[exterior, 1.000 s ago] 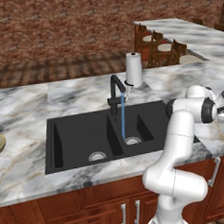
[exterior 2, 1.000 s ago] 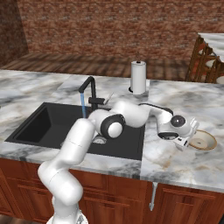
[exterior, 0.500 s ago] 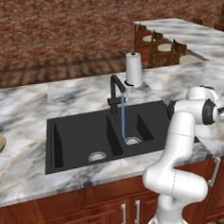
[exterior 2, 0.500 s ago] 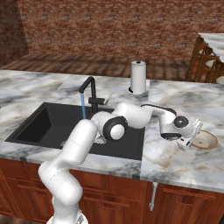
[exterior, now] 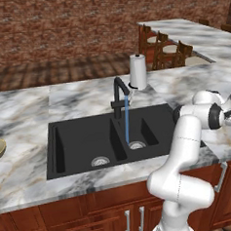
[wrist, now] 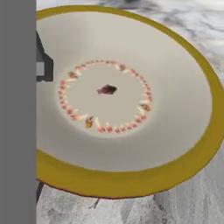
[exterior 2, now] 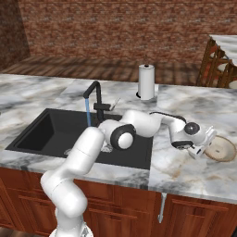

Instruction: Rinse each bowl for a few seconds and place them down in the sink or on the counter.

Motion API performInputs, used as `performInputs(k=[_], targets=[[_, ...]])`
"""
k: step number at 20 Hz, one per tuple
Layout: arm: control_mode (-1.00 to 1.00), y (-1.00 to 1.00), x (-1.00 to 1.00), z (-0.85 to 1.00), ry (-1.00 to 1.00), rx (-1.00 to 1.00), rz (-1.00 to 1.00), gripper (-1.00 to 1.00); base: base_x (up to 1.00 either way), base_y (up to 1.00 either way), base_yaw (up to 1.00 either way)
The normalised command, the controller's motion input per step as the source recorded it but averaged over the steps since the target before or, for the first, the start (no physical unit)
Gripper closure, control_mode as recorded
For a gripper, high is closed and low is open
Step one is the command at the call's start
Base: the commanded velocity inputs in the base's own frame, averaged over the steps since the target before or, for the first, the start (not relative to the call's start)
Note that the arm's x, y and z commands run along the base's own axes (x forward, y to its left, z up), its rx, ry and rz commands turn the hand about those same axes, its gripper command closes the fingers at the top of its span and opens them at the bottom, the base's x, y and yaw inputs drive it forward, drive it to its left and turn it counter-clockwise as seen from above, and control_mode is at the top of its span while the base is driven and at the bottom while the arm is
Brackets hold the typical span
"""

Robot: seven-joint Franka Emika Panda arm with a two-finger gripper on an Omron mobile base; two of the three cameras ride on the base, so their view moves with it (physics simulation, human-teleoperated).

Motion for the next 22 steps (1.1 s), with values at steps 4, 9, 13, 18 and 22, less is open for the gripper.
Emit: performInputs(k=[4, 9, 13, 18, 22], targets=[[-1.00, 0.00, -0.08, -0.02, 0.00, 0.03, 0.00, 1.00, 0.00, 0.00, 0.00], [-1.00, 0.04, -0.12, 0.00, -0.01, 0.00, 0.00, 1.00, 0.00, 0.00, 0.00], [-1.00, 0.07, -0.21, 0.17, -0.06, 0.00, 0.00, 1.00, 0.00, 0.00, 0.00], [-1.00, 0.25, -0.49, 0.49, -0.03, 0.00, 0.04, 1.00, 0.00, 0.00, 0.00], [-1.00, 0.48, -0.62, 0.54, -0.06, -0.01, 0.05, 1.00, 0.00, 0.00, 0.00]])
